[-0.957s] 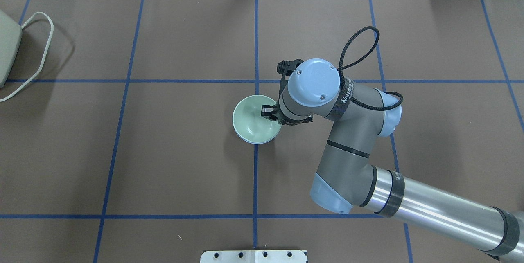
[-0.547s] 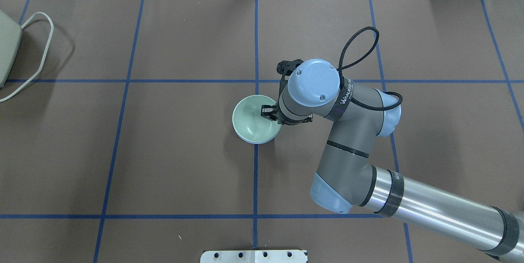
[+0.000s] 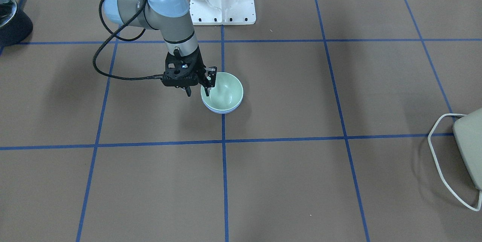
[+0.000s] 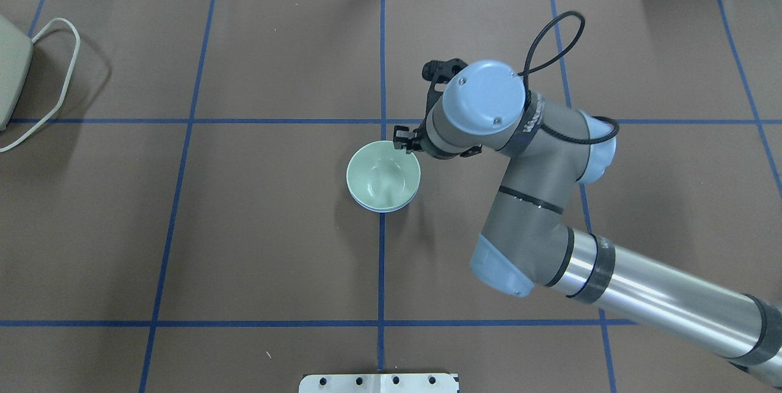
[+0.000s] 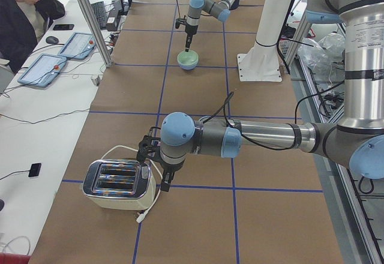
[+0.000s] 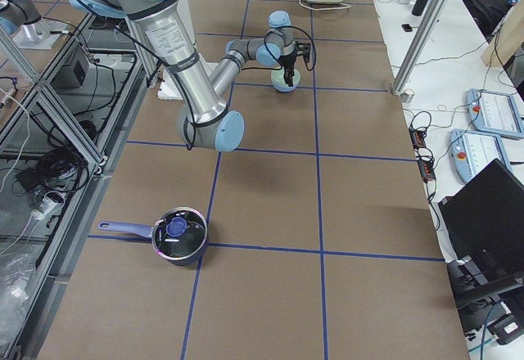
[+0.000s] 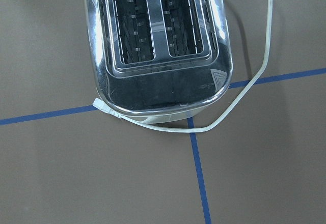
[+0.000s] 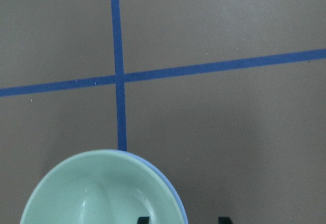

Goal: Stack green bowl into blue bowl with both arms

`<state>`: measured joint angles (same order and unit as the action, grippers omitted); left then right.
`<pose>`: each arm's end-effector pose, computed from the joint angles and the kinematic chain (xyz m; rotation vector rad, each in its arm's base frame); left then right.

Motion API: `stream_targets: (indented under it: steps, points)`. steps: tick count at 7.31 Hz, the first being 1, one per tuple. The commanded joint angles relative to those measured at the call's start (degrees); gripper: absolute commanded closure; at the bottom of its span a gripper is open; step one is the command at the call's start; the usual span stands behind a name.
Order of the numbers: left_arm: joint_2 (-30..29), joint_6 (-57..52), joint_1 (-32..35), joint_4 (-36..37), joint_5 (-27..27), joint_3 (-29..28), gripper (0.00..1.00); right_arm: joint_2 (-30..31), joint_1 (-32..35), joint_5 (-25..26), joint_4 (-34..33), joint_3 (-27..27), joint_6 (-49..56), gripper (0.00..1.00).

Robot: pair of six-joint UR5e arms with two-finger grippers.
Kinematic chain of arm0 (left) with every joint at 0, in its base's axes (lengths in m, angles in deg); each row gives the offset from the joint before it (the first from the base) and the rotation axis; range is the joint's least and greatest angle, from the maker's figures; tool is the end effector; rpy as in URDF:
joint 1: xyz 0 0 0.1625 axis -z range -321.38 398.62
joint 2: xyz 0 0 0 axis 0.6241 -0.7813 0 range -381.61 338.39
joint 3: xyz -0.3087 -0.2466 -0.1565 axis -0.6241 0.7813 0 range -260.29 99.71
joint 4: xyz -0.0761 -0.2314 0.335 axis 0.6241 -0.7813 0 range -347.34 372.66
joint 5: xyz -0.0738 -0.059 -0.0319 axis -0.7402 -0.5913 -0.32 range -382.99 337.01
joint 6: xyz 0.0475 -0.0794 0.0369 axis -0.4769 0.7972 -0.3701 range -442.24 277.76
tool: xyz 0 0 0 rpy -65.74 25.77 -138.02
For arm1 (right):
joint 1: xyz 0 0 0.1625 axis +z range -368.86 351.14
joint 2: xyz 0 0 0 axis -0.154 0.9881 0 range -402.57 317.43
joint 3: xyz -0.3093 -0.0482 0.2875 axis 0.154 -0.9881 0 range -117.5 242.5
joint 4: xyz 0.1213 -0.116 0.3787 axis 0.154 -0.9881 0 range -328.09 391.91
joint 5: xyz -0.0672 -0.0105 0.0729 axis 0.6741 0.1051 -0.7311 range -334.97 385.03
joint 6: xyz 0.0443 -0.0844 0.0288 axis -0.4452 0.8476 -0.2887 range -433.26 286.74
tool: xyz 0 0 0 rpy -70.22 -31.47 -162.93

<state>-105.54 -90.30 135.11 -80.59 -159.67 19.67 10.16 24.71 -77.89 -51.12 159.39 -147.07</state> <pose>-0.1118 -0.4440 0.6140 0.2195 0.7922 0.0765 -0.5027 -0.4668 0.2107 0.1830 -0.8955 0.1813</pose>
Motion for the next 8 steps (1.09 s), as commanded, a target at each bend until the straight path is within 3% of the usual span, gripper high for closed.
stream_targets:
  steps: [1, 3, 4, 5, 8]
  points:
    - [-0.01, 6.44, -2.52, -0.08, 0.18, 0.15, 0.02, 2.27, 11.54, -11.44, -0.29, 0.50, 9.34, 0.00]
    - [-0.01, 9.55, -4.47, -0.17, 0.36, 0.15, 0.02, 8.50, 22.97, -24.46, -0.29, 0.23, 22.16, 0.00]
    - [-0.01, 9.56, -4.47, -0.09, 1.93, 0.41, 0.02, 12.27, 27.90, -27.48, -0.38, 0.32, 30.06, 0.00]
    - [-0.09, 9.30, -4.56, 0.09, 6.38, 0.16, 0.02, 16.14, 31.35, -27.51, -0.46, -0.29, 38.14, 0.00]
    - [1.57, 9.20, -4.56, 0.01, 6.51, -1.08, 0.02, 27.12, 43.13, -27.78, -1.86, -0.48, 58.90, 0.00]
